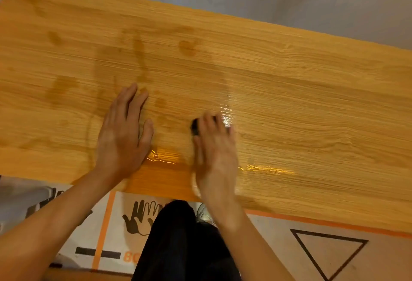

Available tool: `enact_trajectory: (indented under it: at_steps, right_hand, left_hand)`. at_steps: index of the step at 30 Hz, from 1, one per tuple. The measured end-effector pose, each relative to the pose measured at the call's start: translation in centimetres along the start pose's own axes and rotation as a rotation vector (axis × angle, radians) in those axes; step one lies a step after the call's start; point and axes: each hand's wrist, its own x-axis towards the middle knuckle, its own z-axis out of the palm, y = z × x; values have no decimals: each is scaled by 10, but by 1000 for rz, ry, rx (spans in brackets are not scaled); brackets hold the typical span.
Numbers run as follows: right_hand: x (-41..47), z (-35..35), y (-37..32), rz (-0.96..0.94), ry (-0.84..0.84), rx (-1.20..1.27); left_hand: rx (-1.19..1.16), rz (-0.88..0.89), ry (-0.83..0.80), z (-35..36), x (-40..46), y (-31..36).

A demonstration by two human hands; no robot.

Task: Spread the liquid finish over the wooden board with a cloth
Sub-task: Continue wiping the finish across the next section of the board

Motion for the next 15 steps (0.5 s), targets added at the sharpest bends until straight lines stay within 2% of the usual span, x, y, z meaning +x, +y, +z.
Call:
enact_trajectory:
  at_steps: [2, 4, 8, 10, 11, 13, 15]
  right_hand:
    - [1, 2, 1, -135, -64, -12]
    - [-3, -23, 25, -153, -109, -14]
    - [-17, -75, 93, 139, 61, -43]
    - [-19, -72, 93, 283, 146, -27]
    - [-20, -65, 80, 294, 164, -34]
    - [-19, -38, 45, 160, 133, -42]
    - [-16, -3, 13, -39, 29, -45]
  left_hand:
    - [-13, -35, -18, -1, -1, 2]
    - [-17, -54, -44, -3, -1, 2]
    - [-39, -95, -76, -4, 1, 4]
    - [-45, -100, -73, -4, 1, 4]
    - [-45, -95, -71, -5, 1, 4]
    - [-35, -89, -77, -5, 2, 3]
    - [-15, -91, -78, -5, 3, 3]
